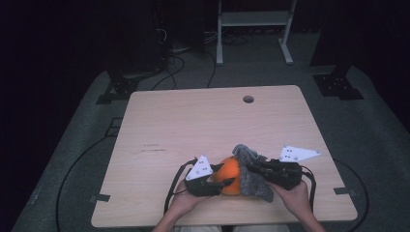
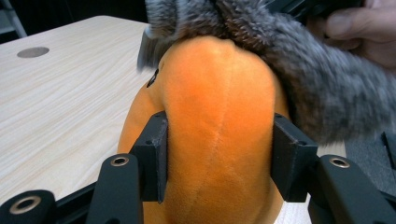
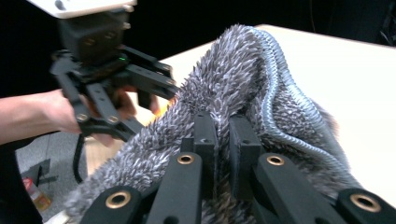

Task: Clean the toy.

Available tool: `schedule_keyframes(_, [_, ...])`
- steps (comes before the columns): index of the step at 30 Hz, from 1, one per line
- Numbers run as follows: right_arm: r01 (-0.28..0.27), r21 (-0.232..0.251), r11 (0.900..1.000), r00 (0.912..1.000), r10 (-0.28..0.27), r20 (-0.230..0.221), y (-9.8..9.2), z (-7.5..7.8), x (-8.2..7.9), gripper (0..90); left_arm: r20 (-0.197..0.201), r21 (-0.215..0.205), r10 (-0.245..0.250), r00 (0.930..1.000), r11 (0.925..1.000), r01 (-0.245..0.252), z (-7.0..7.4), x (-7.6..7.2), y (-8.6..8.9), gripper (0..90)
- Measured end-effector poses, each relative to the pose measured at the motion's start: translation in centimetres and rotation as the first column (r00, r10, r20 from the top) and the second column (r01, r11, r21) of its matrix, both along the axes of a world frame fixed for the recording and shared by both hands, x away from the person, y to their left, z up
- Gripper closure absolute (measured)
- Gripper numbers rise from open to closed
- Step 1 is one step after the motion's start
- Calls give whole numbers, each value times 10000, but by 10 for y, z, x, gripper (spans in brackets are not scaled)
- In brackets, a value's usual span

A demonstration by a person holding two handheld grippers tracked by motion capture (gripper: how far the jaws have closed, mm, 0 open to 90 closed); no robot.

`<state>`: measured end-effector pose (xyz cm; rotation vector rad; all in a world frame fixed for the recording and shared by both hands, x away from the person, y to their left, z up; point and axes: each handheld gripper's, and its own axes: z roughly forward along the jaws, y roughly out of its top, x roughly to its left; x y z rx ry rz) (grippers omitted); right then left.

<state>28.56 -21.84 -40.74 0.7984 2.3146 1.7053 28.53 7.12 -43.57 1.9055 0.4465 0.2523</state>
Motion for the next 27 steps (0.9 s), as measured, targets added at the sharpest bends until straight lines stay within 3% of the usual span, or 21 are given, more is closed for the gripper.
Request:
schedule_keyframes(4, [557, -318, 9979, 9984, -561, -114, -10, -2, 3, 829, -172, -102, 86, 9998, 9999, -88, -1, 2, 4, 458])
schedule_keyframes(6, [554, -260, 9981, 9984, -557, -113, -10, -1, 1, 829, -187, -104, 152, 9997, 9998, -154, -1, 3, 4, 456])
schedule_keyframes(10, [-121, -139, 9998, 9989, 127, 447, 4, 10, -10, 829, -403, -330, 411, 9983, 9986, -424, -2, 5, 3, 451])
schedule_keyframes(12, [-220, -671, 9975, 9964, 273, 801, 15, 13, -13, 829, -293, -193, 349, 9990, 9992, -354, -2, 3, 3, 451])
schedule_keyframes(15, [-77, -533, 9985, 9987, 105, 508, 10, 7, -6, 829, -312, -123, 305, 9991, 9994, -309, -3, 3, 3, 451])
schedule_keyframes(16, [248, -318, 9992, 9996, -244, 121, 1, 1, -1, 829, -229, -82, 204, 9995, 9998, -206, -3, 2, 3, 451])
schedule_keyframes(18, [333, -373, 9988, 9994, -333, 8, -5, -2, 1, 829, -220, -115, 26, 9998, 9999, -28, -3, 2, 3, 424])
schedule_keyframes(20, [214, -355, 9991, 9997, -218, -91, -7, -3, 1, 829, -33, -86, -365, 9993, 9993, 365, -3, 2, 4, 332])
schedule_keyframes(23, [215, -470, 9987, 9998, -215, 14, -7, -3, -1, 829, -26, -121, -308, 9995, 9995, 307, -1, 4, 5, 209])
schedule_keyframes(25, [208, -469, 9987, 9998, -208, 2, -6, -3, 0, 829, -59, 94, -241, 9997, 9997, 242, -2, 7, 4, 216])
schedule_keyframes(27, [180, -513, 9985, 9997, -172, 159, 1, 2, -6, 829, 1, 52, -133, 9999, 9999, 133, -5, 6, 3, 336])
